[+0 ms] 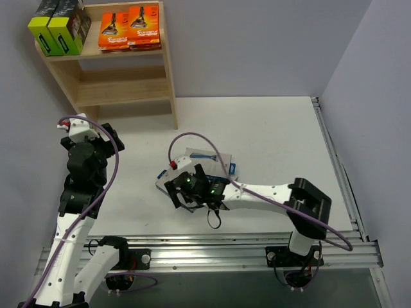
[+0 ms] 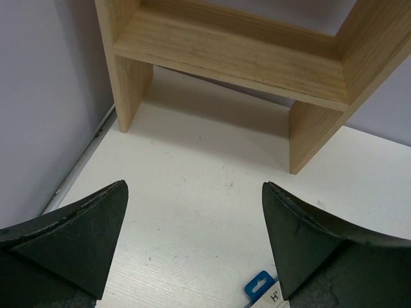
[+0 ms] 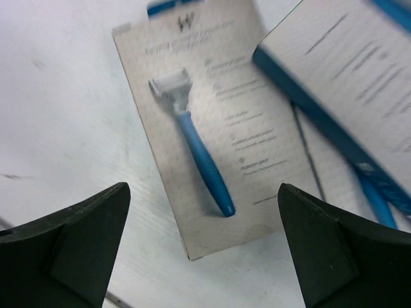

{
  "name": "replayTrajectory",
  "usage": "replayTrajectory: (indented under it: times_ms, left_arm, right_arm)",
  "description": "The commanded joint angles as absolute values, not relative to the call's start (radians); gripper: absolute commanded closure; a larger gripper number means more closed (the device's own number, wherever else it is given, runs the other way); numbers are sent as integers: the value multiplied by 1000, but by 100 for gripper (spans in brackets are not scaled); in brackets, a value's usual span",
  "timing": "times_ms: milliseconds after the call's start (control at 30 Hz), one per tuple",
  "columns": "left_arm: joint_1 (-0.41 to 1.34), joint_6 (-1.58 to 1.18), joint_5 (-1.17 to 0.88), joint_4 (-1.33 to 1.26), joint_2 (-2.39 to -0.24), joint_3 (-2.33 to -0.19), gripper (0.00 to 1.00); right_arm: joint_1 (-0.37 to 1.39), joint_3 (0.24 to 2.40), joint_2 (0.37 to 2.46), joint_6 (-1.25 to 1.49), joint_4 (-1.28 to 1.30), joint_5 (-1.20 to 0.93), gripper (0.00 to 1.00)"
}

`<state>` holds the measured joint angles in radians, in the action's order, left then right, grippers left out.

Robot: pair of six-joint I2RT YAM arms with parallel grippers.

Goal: Place and organize the shaving razors onto the shelf
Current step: Grab a shaving razor with the right arm

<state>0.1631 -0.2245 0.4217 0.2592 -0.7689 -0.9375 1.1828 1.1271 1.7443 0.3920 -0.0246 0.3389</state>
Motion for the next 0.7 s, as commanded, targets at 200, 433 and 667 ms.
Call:
replayTrajectory:
  times_ms: [200,433,667]
  left_arm:
    - [173,-216,399,239,-769,-946,6]
    - [183,-219,387,232,-775,-942,6]
    - [192,-218,380,230,-781,-940,6]
  right_arm:
    - [795,919,1390,535,-199,97,13]
    - [533,707,1261,675,-308,-99,16]
    - [451,592,1279,729,-409,-201,5]
